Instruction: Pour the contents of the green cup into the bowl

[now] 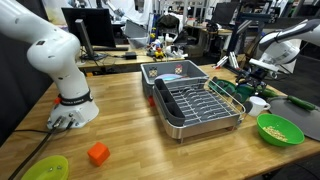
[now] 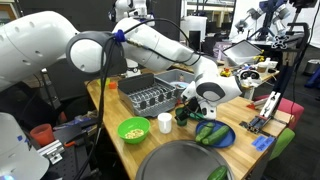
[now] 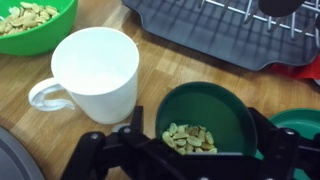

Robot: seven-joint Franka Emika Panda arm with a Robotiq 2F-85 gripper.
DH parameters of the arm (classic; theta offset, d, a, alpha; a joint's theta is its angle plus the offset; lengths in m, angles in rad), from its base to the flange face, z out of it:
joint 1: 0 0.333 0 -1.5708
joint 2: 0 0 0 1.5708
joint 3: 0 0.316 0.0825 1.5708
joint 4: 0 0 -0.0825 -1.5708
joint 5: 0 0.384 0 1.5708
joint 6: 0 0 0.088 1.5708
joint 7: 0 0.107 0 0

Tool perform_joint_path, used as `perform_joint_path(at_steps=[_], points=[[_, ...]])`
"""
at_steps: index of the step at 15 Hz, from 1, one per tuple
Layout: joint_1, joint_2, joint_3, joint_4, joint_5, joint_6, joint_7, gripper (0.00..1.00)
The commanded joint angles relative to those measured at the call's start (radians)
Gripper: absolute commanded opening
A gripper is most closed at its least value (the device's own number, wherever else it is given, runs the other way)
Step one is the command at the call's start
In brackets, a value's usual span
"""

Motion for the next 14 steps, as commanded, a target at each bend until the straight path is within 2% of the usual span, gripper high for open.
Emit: perform_joint_path(at_steps=[1,3,4,5,8,14], points=[[-0.012,0.054,0.019,0.09,-0.005,-0.067,0.036,1.0],[-0.014,0.07,0.025,0.115,-0.004,-0.088,0.044,1.0],[-0.017,0.078,0.028,0.128,-0.003,-0.095,0.046,0.76],[-0.019,0.085,0.03,0.138,-0.002,-0.098,0.047,0.74],[-0.026,0.1,0.034,0.166,0.0,-0.116,0.057,0.54],[-0.041,0.117,0.038,0.198,-0.001,-0.135,0.06,0.52]])
